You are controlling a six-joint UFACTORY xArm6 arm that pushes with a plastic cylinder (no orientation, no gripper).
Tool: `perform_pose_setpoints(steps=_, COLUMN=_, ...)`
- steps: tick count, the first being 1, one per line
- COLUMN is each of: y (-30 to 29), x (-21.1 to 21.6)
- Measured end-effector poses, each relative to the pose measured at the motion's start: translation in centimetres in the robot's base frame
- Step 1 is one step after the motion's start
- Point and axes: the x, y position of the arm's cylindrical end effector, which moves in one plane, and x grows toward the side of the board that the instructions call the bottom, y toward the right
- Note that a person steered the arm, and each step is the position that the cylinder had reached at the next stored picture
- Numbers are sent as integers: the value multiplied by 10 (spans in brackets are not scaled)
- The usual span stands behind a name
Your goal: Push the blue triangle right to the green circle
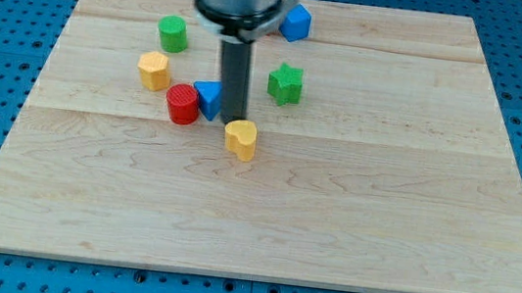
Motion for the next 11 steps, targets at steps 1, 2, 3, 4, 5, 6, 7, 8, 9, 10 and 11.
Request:
perform_pose_setpoints(steps=1, y=-7, x=-15)
perform_pose_setpoints(steps=2, y=-3, x=-51)
perform_pose_setpoints(steps=3, y=-11, x=-27)
perform_pose_setpoints(steps=4, y=-35, x=-23)
perform_pose_setpoints(steps=5, y=-46, x=-62)
perform_pose_setpoints(steps=6, y=-22, x=-76)
perform_pose_setpoints(steps=7, y=-20, x=-93)
perform_pose_setpoints(steps=8, y=3, x=-75)
perform_pose_setpoints(steps=9, y=-3, x=-90)
perform_pose_setpoints(steps=10, y=-34, x=-103)
perform_pose_setpoints(steps=11, y=-35, x=-115)
